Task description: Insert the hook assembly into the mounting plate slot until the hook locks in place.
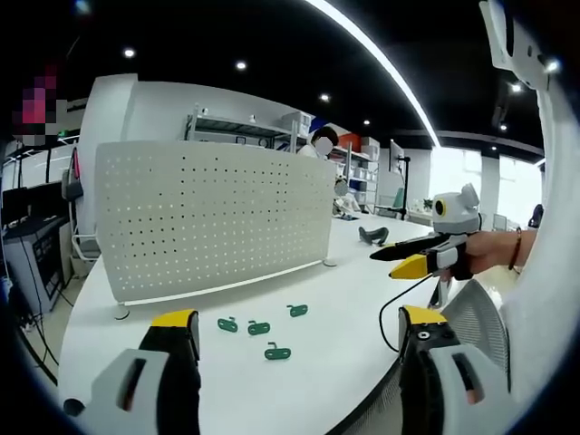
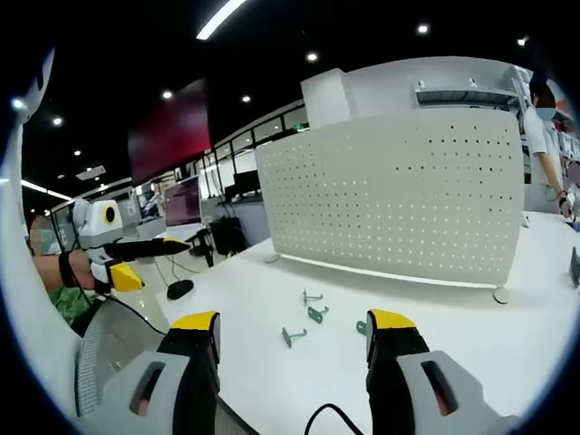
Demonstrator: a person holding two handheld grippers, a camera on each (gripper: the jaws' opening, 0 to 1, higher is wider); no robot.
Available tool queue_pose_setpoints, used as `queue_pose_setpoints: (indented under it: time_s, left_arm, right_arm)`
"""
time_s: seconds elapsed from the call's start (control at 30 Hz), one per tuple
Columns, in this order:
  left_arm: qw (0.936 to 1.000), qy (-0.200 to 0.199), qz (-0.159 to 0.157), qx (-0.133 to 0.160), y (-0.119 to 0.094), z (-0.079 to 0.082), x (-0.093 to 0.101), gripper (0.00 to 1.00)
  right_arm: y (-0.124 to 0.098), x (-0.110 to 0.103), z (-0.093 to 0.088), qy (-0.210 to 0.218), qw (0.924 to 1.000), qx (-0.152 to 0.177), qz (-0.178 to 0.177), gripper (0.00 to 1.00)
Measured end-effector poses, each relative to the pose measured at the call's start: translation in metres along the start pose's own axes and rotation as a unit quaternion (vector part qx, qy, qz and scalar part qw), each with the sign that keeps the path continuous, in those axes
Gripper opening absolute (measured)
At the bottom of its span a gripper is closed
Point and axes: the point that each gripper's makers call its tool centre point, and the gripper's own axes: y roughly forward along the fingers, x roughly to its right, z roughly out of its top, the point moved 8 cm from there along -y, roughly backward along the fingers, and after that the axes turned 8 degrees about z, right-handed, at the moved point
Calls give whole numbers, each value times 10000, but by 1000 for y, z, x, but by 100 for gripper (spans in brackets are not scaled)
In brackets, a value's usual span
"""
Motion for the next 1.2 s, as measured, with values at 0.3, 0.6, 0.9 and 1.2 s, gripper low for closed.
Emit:
queue_pose_setpoints:
  time_s: [0.3,0.6,0.9,1.2]
  left_arm:
    - [10000,-36,-5,4,1,-5,2,92]
    - [9999,-68,20,-94,7,-12,2,91]
    - [9995,-195,41,-257,15,-16,-3,87]
    - [9977,-345,-72,-581,28,-23,-4,83]
  right_arm:
    - [9,-2,-4,-39,9998,-174,78,64]
    - [16,-1,-3,29,9996,-235,139,62]
    - [23,1,-10,127,9990,-387,162,59]
    - [19,0,-13,177,9989,-404,127,58]
